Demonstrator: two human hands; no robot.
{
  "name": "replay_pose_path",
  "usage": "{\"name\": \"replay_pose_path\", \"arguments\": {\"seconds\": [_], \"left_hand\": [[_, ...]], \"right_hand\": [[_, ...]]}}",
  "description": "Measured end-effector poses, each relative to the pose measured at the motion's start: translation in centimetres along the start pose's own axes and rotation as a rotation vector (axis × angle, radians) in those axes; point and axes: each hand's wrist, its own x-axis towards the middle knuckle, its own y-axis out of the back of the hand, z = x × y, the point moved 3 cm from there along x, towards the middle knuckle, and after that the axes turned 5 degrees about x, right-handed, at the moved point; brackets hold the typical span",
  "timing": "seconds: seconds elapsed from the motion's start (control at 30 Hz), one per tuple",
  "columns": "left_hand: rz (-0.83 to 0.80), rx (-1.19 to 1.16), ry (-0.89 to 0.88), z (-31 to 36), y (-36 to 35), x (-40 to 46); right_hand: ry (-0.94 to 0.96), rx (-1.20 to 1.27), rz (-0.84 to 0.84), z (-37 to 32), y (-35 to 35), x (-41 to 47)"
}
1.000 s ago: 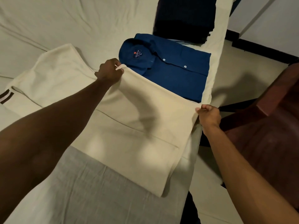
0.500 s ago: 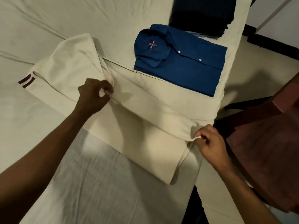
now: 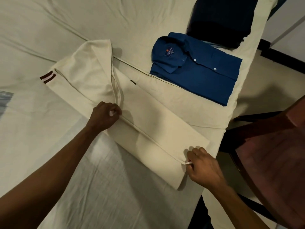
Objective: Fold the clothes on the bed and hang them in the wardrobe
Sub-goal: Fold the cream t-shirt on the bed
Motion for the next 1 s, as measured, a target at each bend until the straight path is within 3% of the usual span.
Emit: {"name": "replay_pose_path", "arguments": {"seconds": [0.13, 0.37, 0.5, 0.63, 0.7, 0.87, 0.93, 1.0], "left_hand": [[-0.043, -0.026, -0.024, -0.5, -0.1, -0.2], [0.233, -0.049, 0.086, -0.3, 2.4, 2.3], [0.324, 0.150, 0.089, 0.0, 3.8, 6.5], [0.172, 0.553, 0.082, 1.5, 3.7, 11.8], [0.116, 0.598, 0.124, 1.9, 3.5, 14.5], [0.031, 0.429, 0.455, 1.0, 3.6, 19.2], [0.168, 0.270, 0.526, 0.2, 4.6, 19.4], [0.417, 0.110, 0.487, -0.7, 5.6, 18.2]], "right_hand": [[-0.023, 0.049, -0.012, -0.6, -0.4, 0.3], [-0.005, 0.149, 0.141, -5.6, 0.3, 7.3], [0.037, 0.332, 0.183, -9.8, 0.5, 14.2], [0.081, 0.298, 0.138, -13.6, 0.3, 20.7], [0.109, 0.241, 0.103, -15.0, -0.2, 22.8], [0.188, 0.185, -0.020, -16.6, -1.9, 24.0], [0.175, 0.197, -0.074, -16.4, -2.6, 23.9], [0.181, 0.174, -0.059, -16.1, -3.1, 23.6]]}}
